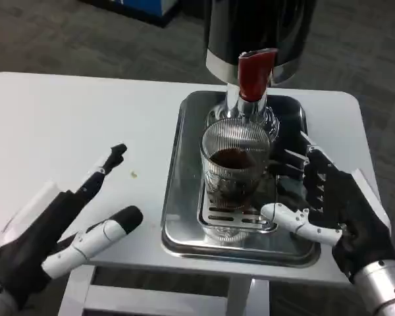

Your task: Grasp the cup under the faucet to collect the drink, then remove the cup.

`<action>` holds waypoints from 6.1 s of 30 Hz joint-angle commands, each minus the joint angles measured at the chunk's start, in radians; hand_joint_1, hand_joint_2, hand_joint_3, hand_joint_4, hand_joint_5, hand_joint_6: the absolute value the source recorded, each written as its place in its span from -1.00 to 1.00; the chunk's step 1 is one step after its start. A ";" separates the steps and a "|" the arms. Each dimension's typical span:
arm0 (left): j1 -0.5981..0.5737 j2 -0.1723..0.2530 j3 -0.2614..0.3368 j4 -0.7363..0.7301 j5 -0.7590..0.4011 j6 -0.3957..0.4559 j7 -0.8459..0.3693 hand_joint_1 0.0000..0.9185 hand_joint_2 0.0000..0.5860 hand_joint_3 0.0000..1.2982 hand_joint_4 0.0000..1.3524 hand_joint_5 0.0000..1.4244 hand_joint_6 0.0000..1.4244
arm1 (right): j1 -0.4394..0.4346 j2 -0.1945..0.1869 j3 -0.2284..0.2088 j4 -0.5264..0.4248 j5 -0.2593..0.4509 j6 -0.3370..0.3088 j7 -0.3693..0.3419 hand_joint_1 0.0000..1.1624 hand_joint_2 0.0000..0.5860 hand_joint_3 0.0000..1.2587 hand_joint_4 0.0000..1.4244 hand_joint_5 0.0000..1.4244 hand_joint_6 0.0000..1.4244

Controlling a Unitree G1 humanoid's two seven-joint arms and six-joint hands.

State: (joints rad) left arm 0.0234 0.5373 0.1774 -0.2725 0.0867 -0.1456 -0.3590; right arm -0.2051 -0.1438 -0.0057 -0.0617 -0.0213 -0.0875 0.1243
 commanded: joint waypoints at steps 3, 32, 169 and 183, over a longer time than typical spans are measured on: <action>0.049 0.001 0.010 -0.016 0.002 -0.036 0.003 -1.00 -0.83 -1.00 -1.00 -1.00 -1.00 | 0.013 0.002 -0.013 -0.040 0.009 -0.009 -0.008 0.55 -0.39 -0.82 -0.64 -0.61 -0.60; 0.054 0.003 0.028 -0.044 -0.004 -0.014 0.001 -1.00 -0.80 -1.00 -1.00 -1.00 -1.00 | -0.134 0.022 0.024 0.190 -0.035 -0.085 -0.008 0.49 -0.55 -0.84 -0.65 -0.61 -0.60; 0.413 0.168 0.405 -0.712 0.028 0.137 -0.337 -1.00 -0.77 -1.00 -1.00 -1.00 -1.00 | 0.275 -0.100 0.125 -0.794 -0.100 0.278 0.186 0.58 -0.54 0.12 0.04 0.33 0.48; 0.354 0.243 0.396 -0.766 0.080 0.108 -0.409 -1.00 -0.77 -1.00 -1.00 -1.00 -1.00 | 0.295 -0.125 0.114 -0.822 -0.074 0.285 0.195 0.56 -0.53 0.12 0.04 0.33 0.51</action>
State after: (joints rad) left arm 0.3811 0.7688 0.5723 -1.0202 0.1654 -0.0257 -0.7504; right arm 0.0860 -0.2687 0.1198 -0.8352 -0.1233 0.2106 0.3177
